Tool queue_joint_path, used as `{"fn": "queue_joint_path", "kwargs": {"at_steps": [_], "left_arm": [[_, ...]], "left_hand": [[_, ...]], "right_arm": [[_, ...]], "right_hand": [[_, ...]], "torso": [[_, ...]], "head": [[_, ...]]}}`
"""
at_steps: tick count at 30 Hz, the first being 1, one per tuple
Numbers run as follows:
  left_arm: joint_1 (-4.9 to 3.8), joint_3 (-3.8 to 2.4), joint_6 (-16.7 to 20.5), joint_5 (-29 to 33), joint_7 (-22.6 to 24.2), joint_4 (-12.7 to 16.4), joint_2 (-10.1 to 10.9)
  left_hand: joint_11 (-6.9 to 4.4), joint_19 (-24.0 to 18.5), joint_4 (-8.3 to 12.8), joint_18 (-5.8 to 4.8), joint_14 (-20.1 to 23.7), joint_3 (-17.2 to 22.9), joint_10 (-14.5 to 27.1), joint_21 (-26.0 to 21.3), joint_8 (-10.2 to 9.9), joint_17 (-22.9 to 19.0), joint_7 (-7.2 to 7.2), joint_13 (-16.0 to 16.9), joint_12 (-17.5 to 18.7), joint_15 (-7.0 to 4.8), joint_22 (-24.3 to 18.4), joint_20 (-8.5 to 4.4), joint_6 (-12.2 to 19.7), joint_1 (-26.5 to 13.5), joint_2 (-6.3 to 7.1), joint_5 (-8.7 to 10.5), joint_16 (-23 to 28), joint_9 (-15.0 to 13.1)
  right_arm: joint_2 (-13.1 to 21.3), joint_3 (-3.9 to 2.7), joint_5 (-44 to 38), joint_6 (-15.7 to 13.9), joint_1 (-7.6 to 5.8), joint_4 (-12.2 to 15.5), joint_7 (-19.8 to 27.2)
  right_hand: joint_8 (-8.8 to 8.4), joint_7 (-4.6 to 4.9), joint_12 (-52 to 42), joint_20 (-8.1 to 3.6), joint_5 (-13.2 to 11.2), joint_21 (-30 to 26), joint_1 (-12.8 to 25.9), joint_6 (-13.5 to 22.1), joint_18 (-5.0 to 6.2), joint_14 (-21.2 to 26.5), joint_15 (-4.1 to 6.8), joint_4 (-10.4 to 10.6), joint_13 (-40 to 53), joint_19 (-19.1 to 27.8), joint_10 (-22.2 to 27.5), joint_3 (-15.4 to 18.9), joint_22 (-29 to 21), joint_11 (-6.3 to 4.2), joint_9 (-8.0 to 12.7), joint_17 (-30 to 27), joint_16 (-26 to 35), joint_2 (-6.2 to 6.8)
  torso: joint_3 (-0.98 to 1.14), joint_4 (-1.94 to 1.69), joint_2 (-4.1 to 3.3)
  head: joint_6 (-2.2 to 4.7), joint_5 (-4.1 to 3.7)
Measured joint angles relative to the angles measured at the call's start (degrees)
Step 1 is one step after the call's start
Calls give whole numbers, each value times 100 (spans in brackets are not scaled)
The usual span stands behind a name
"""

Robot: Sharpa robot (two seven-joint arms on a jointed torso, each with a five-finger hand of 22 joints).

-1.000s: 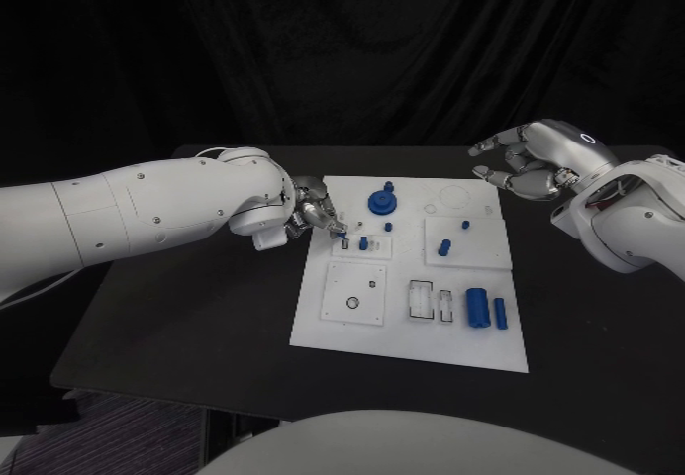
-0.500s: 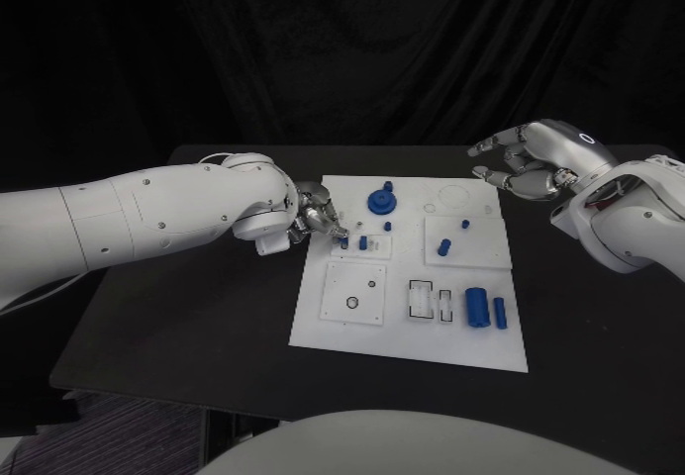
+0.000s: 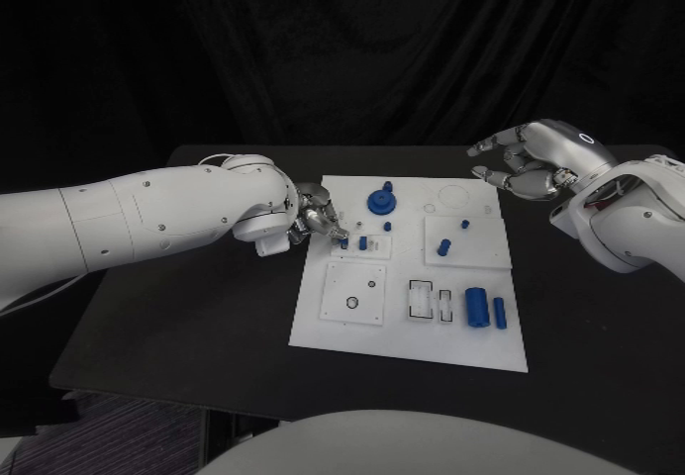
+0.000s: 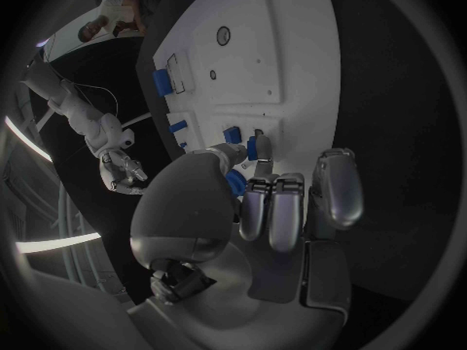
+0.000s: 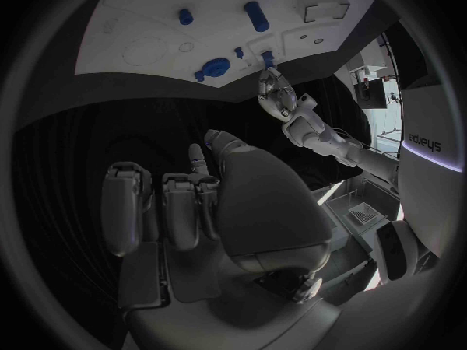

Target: Assemble the parts on the task board

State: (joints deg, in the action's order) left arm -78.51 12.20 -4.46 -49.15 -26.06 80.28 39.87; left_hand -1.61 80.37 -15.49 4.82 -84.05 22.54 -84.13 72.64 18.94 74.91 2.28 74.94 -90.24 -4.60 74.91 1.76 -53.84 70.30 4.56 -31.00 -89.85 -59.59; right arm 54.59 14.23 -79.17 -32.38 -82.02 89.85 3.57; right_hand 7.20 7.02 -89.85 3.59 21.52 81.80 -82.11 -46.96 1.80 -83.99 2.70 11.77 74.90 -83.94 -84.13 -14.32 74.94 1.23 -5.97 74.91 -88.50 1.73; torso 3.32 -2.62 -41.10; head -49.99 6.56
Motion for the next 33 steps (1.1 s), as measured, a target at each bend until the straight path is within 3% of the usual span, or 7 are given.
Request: {"fn": "queue_joint_path", "kwargs": {"at_steps": [33], "left_arm": [[54,-3,-19,-209,-97,-4,-31]], "left_hand": [[0,-20,15,0,0,-16,0,-44,-9,0,-11,0,0,0,0,21,-12,-22,-22,-46,0,-3]], "right_arm": [[-8,0,0,40,0,-3,-9]], "right_hand": [[0,0,0,0,0,0,0,0,-1,0,0,-16,3,0,0,-15,-2,0,4,0,27,0]], "torso": [[3,-4,-1]], "head": [[0,20]]}}
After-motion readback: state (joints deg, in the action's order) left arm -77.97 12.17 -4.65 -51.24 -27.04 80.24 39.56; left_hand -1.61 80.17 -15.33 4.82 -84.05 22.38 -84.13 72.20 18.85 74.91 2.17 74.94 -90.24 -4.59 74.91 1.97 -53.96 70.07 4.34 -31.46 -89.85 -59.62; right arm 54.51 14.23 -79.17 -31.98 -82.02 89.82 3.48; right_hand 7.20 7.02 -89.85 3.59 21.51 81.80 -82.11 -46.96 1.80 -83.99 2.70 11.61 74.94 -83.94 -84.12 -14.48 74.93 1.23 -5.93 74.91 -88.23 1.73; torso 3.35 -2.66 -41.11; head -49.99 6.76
